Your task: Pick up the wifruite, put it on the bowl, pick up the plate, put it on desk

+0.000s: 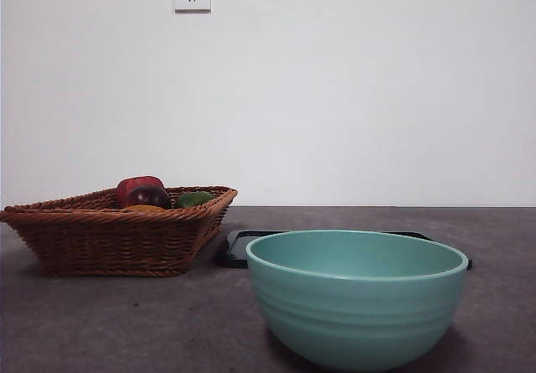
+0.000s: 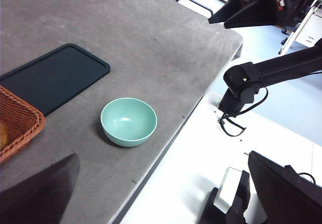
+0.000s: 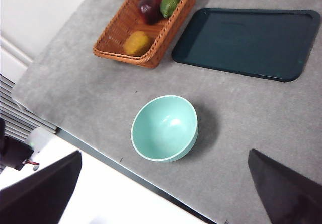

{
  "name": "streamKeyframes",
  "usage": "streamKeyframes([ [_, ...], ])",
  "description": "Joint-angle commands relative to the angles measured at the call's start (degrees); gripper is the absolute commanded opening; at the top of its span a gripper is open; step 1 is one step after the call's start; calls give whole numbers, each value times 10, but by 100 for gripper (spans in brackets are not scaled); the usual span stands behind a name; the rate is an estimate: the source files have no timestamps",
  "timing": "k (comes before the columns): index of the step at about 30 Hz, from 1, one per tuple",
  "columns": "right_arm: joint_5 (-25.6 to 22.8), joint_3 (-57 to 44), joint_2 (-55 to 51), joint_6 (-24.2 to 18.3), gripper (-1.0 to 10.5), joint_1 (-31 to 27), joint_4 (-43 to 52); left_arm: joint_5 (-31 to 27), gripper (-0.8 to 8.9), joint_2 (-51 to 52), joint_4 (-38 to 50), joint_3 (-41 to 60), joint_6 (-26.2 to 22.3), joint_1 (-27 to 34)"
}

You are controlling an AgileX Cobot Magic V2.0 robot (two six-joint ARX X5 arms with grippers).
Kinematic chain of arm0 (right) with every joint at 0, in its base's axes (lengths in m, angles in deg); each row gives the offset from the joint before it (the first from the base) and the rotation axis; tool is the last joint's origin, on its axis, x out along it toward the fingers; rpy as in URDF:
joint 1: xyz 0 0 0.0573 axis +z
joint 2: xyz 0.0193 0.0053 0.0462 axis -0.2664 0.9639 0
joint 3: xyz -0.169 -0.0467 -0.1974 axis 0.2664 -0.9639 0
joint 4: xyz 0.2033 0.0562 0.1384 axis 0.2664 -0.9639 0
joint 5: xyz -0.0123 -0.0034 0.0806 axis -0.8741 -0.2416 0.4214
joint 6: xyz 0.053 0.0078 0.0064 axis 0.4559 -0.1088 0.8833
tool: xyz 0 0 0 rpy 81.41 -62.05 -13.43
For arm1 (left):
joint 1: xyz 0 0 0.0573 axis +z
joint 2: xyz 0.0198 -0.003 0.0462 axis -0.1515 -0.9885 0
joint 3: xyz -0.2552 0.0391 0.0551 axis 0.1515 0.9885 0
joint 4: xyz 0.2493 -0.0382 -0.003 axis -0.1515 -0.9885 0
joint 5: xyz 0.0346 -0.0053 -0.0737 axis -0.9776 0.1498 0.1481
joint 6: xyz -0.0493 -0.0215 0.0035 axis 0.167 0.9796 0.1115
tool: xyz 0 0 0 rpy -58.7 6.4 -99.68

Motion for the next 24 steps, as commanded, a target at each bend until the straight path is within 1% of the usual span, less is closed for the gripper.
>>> streamKeyframes([
  [1, 0, 9, -18, -10, 566, 6, 3, 3, 566, 0, 14, -8, -3, -4],
  [4, -1, 9, -35, -24, 566, 6, 3, 3, 566, 0, 15, -8, -3, -4],
  [15, -2, 9, -45, -24, 566, 6, 7, 3, 561, 0, 13, -8, -3, -4],
  [18, -2, 9, -45, -24, 566, 6, 7, 3, 539, 0, 14, -8, -3, -4],
  [20, -2, 9, -45, -24, 565, 6, 7, 3, 415, 0, 12, -8, -3, -4],
  [21, -2, 9, -45, -23, 530, 6, 7, 3, 301, 0, 11, -8, -3, -4],
  [22, -2, 9, -45, -21, 421, 6, 7, 3, 163, 0, 11, -8, -3, -4],
  [23, -2, 9, -45, -22, 288, 6, 7, 3, 37, 0, 11, -8, -3, -4],
  [24, -2, 9, -45, -22, 118, 6, 6, 3, 16, 0, 13, -8, -3, -4],
])
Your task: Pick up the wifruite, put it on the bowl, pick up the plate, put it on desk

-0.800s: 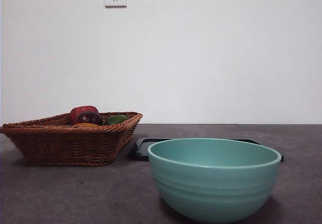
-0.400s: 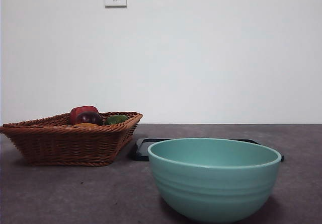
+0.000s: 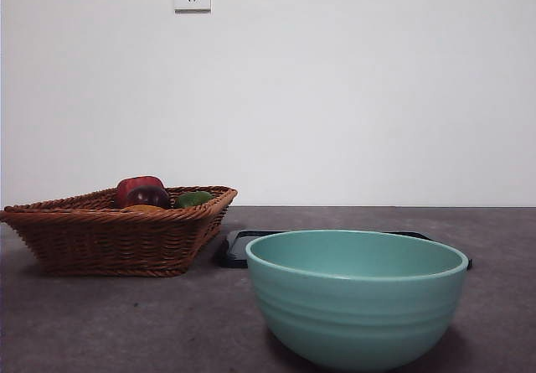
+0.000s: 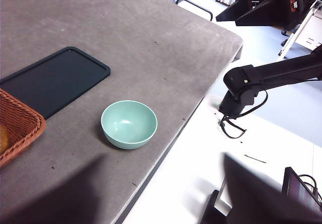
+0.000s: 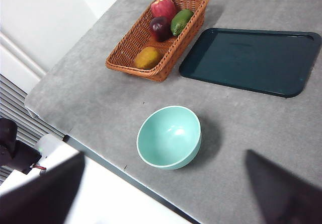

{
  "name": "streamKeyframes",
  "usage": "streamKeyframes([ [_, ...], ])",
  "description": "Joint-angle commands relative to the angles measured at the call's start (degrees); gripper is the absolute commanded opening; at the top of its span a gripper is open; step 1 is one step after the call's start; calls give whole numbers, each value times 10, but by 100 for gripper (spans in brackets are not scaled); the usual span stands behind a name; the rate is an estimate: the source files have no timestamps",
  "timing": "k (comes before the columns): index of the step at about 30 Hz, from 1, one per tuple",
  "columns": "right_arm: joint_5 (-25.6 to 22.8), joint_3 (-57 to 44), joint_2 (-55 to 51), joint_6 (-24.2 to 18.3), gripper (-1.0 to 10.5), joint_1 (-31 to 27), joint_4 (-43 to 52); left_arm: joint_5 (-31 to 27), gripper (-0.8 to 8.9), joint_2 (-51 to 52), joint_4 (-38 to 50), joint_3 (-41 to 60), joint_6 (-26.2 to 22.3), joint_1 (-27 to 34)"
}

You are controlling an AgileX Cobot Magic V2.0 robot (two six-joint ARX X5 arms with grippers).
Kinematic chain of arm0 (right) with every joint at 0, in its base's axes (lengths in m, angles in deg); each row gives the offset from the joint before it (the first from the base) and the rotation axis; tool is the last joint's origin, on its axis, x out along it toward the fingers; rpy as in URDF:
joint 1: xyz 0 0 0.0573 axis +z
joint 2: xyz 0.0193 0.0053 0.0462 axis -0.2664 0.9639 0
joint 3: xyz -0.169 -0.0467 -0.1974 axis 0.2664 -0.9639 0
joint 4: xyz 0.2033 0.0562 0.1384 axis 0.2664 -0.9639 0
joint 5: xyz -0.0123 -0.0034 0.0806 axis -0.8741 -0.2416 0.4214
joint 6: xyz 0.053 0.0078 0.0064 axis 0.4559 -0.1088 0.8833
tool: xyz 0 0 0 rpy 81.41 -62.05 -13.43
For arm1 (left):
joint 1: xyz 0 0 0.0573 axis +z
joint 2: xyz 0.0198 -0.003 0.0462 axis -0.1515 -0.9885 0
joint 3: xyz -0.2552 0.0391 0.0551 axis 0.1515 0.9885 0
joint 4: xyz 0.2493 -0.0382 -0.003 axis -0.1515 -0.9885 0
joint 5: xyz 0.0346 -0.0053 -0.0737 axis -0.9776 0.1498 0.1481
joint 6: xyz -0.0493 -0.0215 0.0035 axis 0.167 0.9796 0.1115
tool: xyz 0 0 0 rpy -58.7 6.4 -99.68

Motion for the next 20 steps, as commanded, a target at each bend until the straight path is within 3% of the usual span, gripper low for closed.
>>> streamKeyframes([
  [1, -2, 9, 0, -5, -17, 6, 6, 3, 15, 0, 10, -8, -3, -4],
  [20, -2, 9, 0, -5, 16, 6, 7, 3, 19, 0, 9, -8, -3, -4],
])
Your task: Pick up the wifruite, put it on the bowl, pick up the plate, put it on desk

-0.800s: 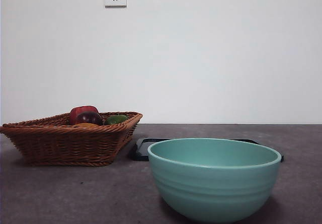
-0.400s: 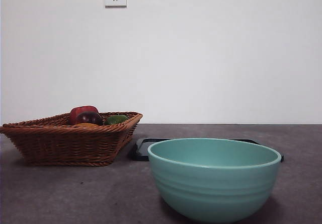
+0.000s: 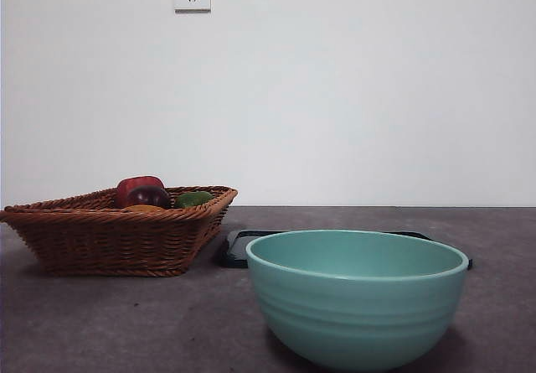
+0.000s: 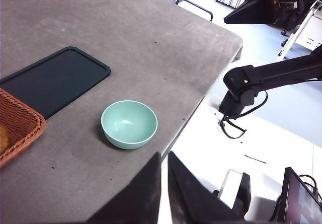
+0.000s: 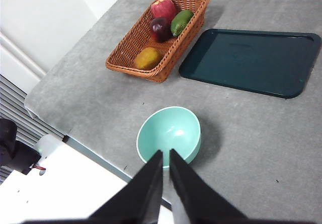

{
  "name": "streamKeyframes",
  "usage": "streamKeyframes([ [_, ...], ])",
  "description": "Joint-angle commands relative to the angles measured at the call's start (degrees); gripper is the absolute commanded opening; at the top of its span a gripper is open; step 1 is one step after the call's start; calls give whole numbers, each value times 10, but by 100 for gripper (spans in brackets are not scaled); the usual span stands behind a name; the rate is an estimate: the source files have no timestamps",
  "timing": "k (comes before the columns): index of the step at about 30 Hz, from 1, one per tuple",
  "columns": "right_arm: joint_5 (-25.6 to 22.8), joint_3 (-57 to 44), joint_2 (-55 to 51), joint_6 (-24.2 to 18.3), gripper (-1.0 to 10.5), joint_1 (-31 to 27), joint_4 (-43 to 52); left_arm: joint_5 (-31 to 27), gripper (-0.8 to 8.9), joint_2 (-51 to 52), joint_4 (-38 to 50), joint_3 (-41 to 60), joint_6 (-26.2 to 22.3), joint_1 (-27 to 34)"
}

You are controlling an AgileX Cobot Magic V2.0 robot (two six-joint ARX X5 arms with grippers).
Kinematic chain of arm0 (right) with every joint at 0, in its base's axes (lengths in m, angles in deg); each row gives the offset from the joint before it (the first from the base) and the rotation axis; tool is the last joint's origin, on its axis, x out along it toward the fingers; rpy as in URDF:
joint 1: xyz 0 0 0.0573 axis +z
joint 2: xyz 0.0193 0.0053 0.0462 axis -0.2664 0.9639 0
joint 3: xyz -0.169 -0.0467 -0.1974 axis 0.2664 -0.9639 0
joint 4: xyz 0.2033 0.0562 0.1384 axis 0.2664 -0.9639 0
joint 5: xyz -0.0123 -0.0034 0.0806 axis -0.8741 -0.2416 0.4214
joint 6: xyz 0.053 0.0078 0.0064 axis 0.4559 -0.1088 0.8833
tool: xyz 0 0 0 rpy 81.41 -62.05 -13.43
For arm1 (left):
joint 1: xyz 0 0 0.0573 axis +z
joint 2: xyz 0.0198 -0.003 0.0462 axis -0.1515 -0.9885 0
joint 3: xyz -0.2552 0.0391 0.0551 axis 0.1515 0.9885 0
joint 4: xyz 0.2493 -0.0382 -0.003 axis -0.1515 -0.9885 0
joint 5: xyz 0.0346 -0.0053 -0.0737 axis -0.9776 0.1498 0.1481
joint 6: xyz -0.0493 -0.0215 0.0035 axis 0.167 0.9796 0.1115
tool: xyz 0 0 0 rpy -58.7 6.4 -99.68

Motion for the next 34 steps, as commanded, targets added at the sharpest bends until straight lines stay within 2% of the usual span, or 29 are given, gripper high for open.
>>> streamKeyframes([
  [1, -1, 9, 0, -5, 16, 6, 6, 3, 19, 0, 8, -7, -3, -3],
  [6, -1, 9, 0, -5, 16, 6, 6, 3, 19, 0, 8, -6, -3, 32],
  [13, -1, 9, 0, -5, 16, 6, 6, 3, 19, 9, 35, 50, -17, 176],
  [15, -1, 9, 0, -5, 16, 6, 6, 3, 19, 25, 104, 102, -15, 215],
  [21, -1, 9, 0, -5, 16, 6, 6, -2, 19, 108, 431, 352, -2, 303],
  [24, -1, 9, 0, -5, 16, 6, 6, -60, 19, 140, 544, 467, 15, 329],
  [27, -1, 9, 0, -5, 16, 6, 6, -140, 19, 162, 605, 554, 74, 341],
  [30, -1, 9, 0, -5, 16, 6, 6, -234, 19, 180, 623, 611, 118, 343],
  [34, -1, 9, 0, -5, 16, 6, 6, -313, 19, 198, 622, 657, 126, 343],
])
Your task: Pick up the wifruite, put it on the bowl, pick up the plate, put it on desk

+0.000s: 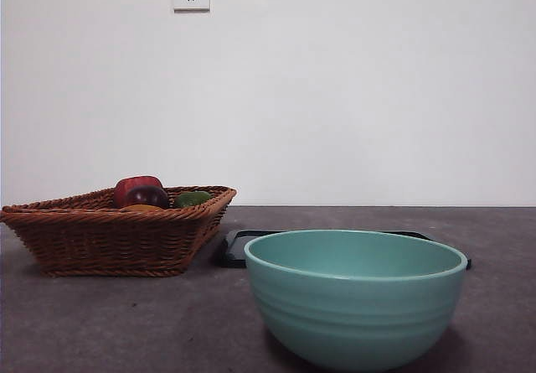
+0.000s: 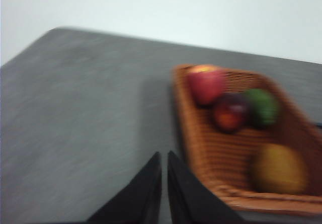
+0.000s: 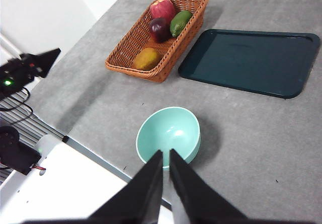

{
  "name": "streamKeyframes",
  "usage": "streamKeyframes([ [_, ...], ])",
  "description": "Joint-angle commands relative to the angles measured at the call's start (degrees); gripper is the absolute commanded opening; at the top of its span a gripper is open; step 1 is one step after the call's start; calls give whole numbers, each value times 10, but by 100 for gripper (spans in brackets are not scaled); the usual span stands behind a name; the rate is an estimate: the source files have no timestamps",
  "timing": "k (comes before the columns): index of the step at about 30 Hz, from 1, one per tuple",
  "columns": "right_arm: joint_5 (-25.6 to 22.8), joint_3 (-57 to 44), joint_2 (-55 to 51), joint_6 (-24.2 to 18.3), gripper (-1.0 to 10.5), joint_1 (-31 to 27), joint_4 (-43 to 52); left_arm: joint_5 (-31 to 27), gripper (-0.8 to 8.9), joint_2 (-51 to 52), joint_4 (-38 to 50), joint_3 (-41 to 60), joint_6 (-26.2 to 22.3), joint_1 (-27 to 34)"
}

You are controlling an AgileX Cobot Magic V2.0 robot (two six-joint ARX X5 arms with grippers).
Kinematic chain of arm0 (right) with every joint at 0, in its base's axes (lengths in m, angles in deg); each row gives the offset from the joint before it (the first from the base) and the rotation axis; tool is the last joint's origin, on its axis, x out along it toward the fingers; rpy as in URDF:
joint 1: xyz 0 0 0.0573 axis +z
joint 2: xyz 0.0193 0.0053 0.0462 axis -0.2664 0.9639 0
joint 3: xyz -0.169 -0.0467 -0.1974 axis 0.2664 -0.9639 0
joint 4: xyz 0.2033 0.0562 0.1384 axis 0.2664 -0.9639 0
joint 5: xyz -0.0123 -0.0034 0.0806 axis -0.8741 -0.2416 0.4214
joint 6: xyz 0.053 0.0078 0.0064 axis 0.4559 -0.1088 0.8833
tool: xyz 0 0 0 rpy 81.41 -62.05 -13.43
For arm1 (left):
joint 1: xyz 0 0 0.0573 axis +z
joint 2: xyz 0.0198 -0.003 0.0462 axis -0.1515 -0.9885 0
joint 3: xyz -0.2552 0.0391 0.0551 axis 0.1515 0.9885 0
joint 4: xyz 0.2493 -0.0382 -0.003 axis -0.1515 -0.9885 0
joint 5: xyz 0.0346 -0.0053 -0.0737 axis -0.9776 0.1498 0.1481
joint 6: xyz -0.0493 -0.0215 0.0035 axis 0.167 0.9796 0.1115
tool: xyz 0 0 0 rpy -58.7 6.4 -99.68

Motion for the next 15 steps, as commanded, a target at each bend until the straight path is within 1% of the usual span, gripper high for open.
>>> streamKeyframes([
  [1, -1, 9, 0, -5, 16, 6, 6, -46, 19, 11, 12, 21, 18, 1],
  [3, -1, 9, 0, -5, 16, 6, 6, -63, 19, 18, 12, 37, 11, 1],
  [8, -1, 9, 0, -5, 16, 6, 6, -63, 19, 37, 11, 68, 6, 0],
  [15, -1, 9, 0, -5, 16, 6, 6, -62, 19, 45, 10, 82, 2, -1],
])
